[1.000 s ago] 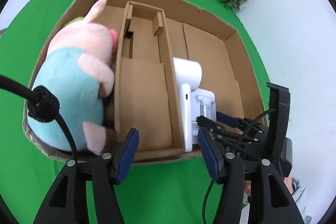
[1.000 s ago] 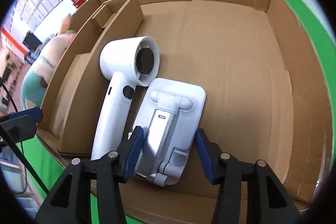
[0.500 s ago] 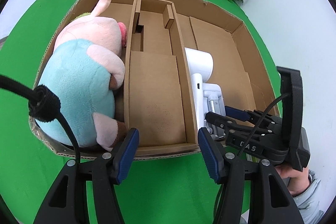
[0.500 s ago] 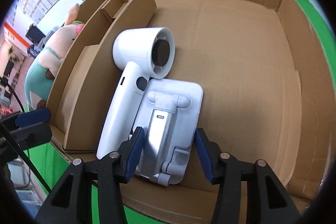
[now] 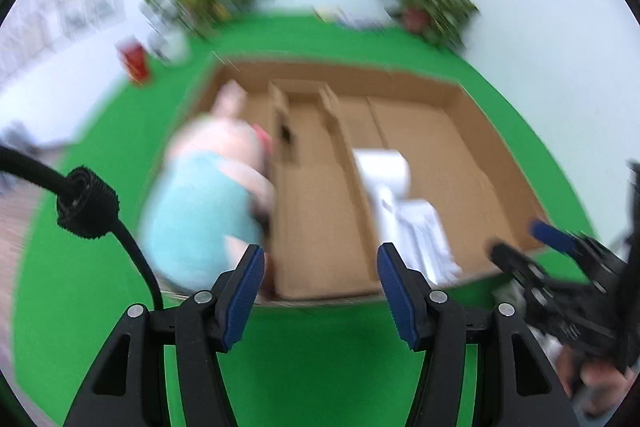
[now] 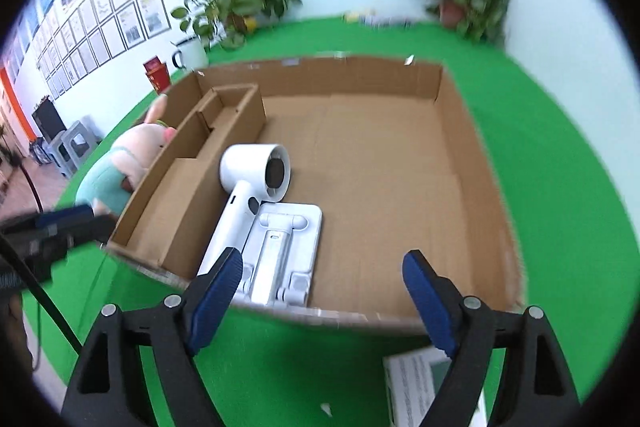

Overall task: Organize objects
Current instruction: 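Lower the phone stand beside the hair dryer and open the right tool, then move the right tool back to the white medicine box on the table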

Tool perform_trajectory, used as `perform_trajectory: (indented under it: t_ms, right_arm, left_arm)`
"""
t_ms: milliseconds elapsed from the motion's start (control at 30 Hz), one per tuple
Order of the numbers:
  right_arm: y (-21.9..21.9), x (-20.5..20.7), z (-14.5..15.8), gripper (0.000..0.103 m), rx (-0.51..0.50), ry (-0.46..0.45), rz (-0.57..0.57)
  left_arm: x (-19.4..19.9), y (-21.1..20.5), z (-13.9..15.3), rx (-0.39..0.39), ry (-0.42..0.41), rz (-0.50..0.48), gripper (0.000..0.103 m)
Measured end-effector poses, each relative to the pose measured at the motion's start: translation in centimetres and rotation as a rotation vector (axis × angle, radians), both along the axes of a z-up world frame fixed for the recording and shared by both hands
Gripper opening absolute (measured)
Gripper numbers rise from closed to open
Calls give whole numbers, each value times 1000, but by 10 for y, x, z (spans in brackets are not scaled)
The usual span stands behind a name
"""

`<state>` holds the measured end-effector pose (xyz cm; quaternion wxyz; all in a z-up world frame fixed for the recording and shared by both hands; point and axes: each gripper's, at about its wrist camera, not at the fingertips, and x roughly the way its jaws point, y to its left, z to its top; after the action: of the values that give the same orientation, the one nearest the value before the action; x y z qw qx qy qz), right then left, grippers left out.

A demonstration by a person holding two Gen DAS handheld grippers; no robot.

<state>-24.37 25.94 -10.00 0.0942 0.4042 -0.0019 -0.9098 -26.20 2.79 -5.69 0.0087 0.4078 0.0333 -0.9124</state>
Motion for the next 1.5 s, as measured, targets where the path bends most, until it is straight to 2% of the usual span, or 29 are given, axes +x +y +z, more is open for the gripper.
perform_trajectory:
  t_ms: [33, 100, 200, 267, 367, 467, 533, 600, 633, 667, 733, 767, 800, 833, 867, 933, 1133, 1200, 1300, 1500]
  right_arm:
    - [0, 4, 1, 82, 6, 16, 0]
    - [2, 15, 2, 82, 24, 45, -14]
    - [4, 31, 2, 82, 46, 83, -50]
    - [13, 47, 7, 82, 34, 112, -60]
    - [14, 61, 10, 82, 40, 144, -68]
    - [13, 69, 7, 80, 52, 132, -59]
    - [12, 77, 6, 73, 57, 143, -45]
    - [11, 85, 7, 27, 64, 157, -19]
    - [10, 87, 6, 22, 65, 154, -10]
    - [9, 91, 6, 22, 57, 153, 6]
    - [8, 100, 8, 25, 38, 182, 28]
    - [8, 105, 10, 41, 38, 196, 35]
    - [8, 108, 10, 72, 42, 204, 34]
    - [9, 112, 10, 86, 48, 217, 24]
    - [11, 117, 10, 90, 52, 243, 6]
    - [16, 123, 9, 90, 60, 259, 3]
    - [53, 133, -3, 90, 112, 210, -20]
    - [70, 135, -13, 90, 112, 161, -17]
    - [90, 137, -32, 90, 46, 51, 22]
    - [90, 138, -63, 88, 89, -40, 53]
  left_arm:
    - [11, 4, 5, -47, 59, 29, 65]
    - [32, 11, 13, -97, 161, 50, 82]
    - [61, 24, 22, -148, 268, 52, 94]
    - [76, 31, 26, -160, 300, 47, 99]
    - [87, 39, 28, -150, 313, 48, 99]
    - [98, 45, 27, -114, 326, 30, 96]
    - [105, 51, 26, -110, 340, 20, 79]
    - [111, 55, 23, -104, 327, 6, 19]
    - [112, 56, 21, -93, 312, 7, 11]
    - [114, 55, 20, -74, 312, 13, 11]
    - [120, 54, 21, -67, 343, 41, 14]
    - [122, 55, 22, -80, 352, 60, 35]
    - [124, 55, 22, -86, 357, 71, 76]
    - [126, 54, 22, -81, 367, 80, 95]
    - [130, 52, 22, -63, 390, 84, 102]
    - [136, 50, 21, -21, 392, 64, 102]
    - [134, 52, -4, 28, 280, 12, 102]
    - [133, 52, -15, 51, 250, -9, 102]
    - [134, 52, -31, 89, 204, -28, 102]
    - [139, 50, -53, 109, 158, -38, 102]
